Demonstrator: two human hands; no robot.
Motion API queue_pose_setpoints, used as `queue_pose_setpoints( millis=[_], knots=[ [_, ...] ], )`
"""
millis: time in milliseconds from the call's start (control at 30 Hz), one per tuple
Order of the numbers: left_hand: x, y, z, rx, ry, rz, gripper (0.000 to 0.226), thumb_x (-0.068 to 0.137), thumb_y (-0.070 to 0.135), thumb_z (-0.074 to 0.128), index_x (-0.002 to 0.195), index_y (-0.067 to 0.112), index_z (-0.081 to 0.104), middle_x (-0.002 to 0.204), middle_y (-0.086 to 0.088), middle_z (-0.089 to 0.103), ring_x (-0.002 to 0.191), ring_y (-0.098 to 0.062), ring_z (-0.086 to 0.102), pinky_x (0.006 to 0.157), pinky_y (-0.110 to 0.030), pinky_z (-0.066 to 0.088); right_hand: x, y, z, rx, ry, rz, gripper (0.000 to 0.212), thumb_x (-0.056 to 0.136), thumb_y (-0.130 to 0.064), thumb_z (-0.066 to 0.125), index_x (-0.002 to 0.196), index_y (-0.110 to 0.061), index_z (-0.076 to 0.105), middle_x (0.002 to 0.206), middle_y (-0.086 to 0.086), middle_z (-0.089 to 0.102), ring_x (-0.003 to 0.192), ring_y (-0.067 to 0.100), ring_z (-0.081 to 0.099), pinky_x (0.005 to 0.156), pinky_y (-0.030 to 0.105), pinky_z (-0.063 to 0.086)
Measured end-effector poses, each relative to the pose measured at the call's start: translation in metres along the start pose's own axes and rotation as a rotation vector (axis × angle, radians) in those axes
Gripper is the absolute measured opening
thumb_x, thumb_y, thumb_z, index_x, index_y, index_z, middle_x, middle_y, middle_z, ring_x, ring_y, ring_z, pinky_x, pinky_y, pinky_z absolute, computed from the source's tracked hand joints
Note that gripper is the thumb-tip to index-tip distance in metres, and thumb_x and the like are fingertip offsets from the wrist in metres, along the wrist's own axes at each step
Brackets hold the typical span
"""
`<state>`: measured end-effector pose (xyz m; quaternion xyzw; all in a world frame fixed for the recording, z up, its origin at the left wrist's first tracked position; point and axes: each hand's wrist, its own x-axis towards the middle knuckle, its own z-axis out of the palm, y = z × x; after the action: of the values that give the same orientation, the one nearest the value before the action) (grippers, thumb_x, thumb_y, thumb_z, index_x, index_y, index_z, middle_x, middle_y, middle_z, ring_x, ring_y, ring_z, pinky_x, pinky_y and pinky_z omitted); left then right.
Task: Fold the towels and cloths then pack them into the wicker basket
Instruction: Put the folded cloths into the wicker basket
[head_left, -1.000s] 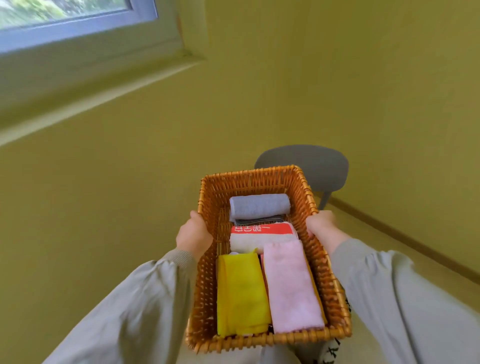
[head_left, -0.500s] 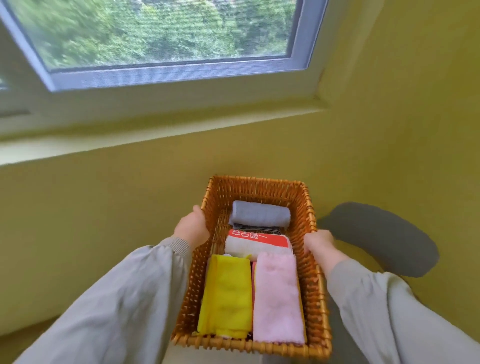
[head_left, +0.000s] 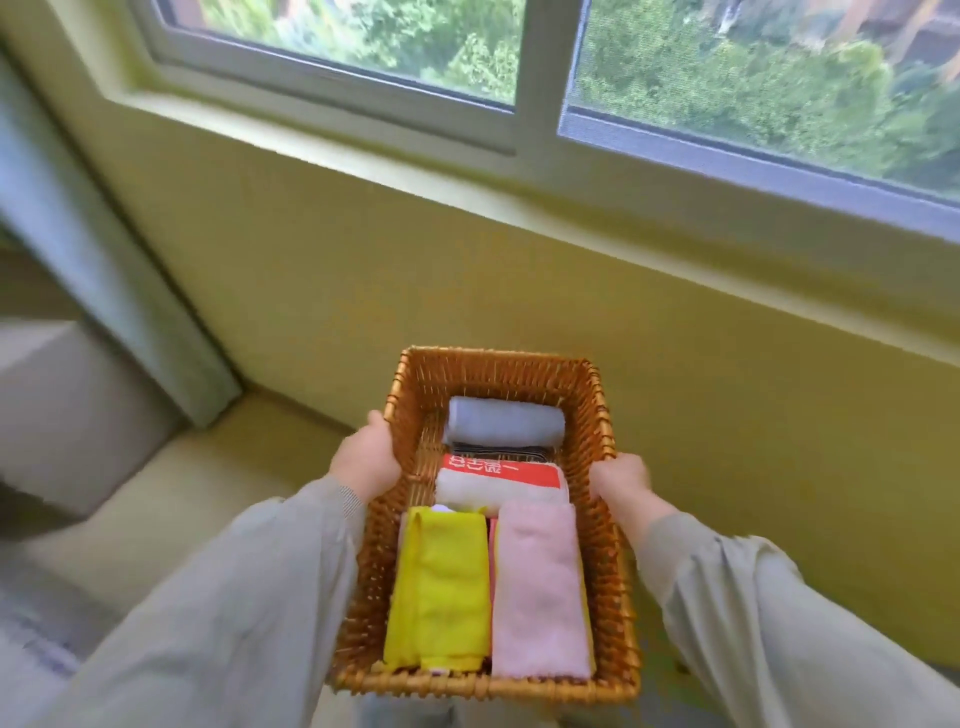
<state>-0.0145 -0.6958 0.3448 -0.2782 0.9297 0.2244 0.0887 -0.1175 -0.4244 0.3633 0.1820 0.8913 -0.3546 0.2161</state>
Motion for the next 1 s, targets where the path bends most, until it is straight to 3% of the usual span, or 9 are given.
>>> queue_pose_setpoints(
  millis=[167,367,767,1000],
  knots=[
    [0.016,-0.114,-0.061,-0.052,0.091,-0.220,0.019,0.086,0.011,0.047,0.097,0.011,0.031,0.109,-0.016,0.060,0.104,-0.037,0.059,0.079,-0.037,0.045,-0.019,-0.108,0.099,-0.106,-0.143,-0.183,0.021,0.078,-0.001,0.053,0.095,-0.003,0.064,0.082,0.012,0.060,0.077,0.030,0.058,0.071,0.030,0.047],
    [0.050,-0.239,-0.154,-0.075,0.182,-0.373,0.019,0.088,0.009,0.047,0.100,0.010,0.033,0.115,-0.019,0.058,0.110,-0.039,0.056,0.085,-0.039,0.043,-0.065,-0.240,0.213,-0.170,-0.225,-0.318,0.010,0.074,0.002,0.052,0.079,-0.004,0.059,0.061,0.008,0.056,0.056,0.022,0.051,0.064,0.028,0.042],
    [0.119,-0.430,-0.276,-0.053,0.236,-0.643,0.026,0.089,0.009,0.047,0.112,0.010,0.036,0.115,-0.014,0.058,0.109,-0.034,0.057,0.090,-0.040,0.047,-0.110,-0.434,0.415,-0.280,-0.418,-0.483,0.018,0.078,-0.005,0.055,0.095,-0.004,0.059,0.086,0.012,0.059,0.083,0.030,0.057,0.072,0.029,0.045],
    [0.173,-0.543,-0.337,-0.106,0.307,-0.778,0.025,0.090,0.009,0.046,0.113,0.011,0.038,0.110,-0.014,0.056,0.102,-0.033,0.058,0.087,-0.042,0.049,-0.132,-0.547,0.544,-0.323,-0.543,-0.549,0.012,0.079,-0.004,0.053,0.091,-0.005,0.055,0.073,0.006,0.053,0.081,0.029,0.056,0.073,0.029,0.046]
  ],
)
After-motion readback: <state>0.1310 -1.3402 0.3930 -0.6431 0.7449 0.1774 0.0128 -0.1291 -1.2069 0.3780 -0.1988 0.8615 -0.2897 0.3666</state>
